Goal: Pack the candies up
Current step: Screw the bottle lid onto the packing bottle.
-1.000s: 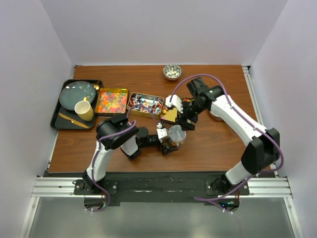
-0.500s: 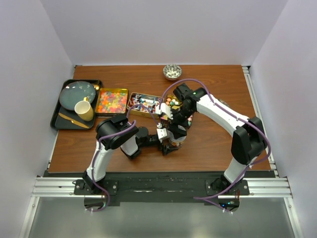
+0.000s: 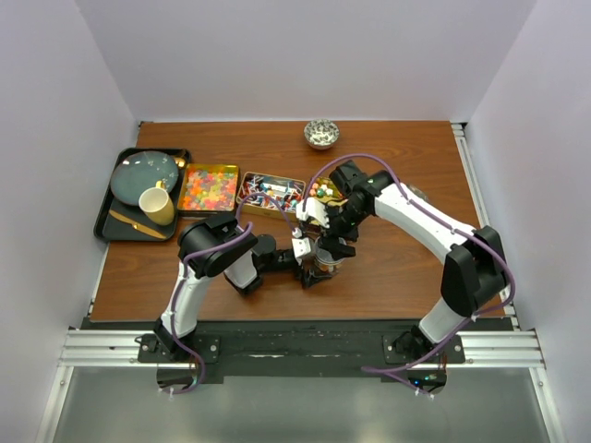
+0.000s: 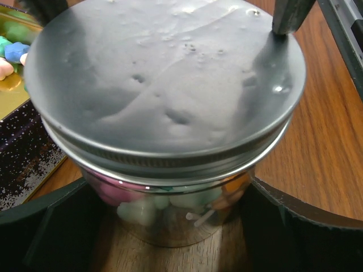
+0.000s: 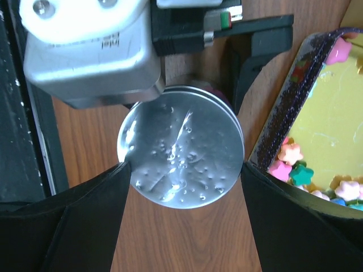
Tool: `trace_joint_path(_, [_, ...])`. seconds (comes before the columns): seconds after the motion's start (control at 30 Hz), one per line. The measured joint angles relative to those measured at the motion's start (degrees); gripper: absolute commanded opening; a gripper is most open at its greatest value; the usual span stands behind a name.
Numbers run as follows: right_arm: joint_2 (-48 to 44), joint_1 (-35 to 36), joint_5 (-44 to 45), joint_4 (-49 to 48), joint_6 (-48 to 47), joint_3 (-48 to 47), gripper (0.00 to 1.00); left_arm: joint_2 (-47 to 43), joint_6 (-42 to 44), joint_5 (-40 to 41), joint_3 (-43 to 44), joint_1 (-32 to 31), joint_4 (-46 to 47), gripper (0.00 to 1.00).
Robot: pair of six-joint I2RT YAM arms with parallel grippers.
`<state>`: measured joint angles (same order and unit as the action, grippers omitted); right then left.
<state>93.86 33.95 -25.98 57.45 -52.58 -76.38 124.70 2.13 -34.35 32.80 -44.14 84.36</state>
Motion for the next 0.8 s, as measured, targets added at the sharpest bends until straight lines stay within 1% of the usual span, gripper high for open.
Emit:
trace_joint_path(0.2, [-3.5,-0.1,2.1,-0.7,-0.5,3.2,0.80,0.0,0.0,-0.1,0.0,0.0,0.0,0.00])
trace_joint_path(0.4, [-7.5,-0.5,3.5,5.2,-1.0,6.5,0.80,0.0,0.0,-0.5,0.0,0.4,0.0,0.00])
trace_joint_path(0.57, [-8.0,-0.5,3.6,7.7,-1.0,7.3,0.80,0.0,0.0,-0.7,0.2,0.7,-0.2,0.00])
trace_joint_path(0.67, [-7.6,-1.6,3.6,8.0,-0.8,5.9,0.81,0.0,0.0,-0.8,0.2,0.7,-0.2,0.00])
trace_joint_path(0.77, [-5.6,-2.5,3.4,7.5,-0.3,1.1,0.83,0.0,0.0,-0.9,0.2,0.7,-0.2,0.00])
trace_joint_path(0.8, [-4.8,-2.6,3.2,7.1,-0.3,-0.8,0.85,0.0,0.0,-1.0,0.2,0.7,-0.2,0.00])
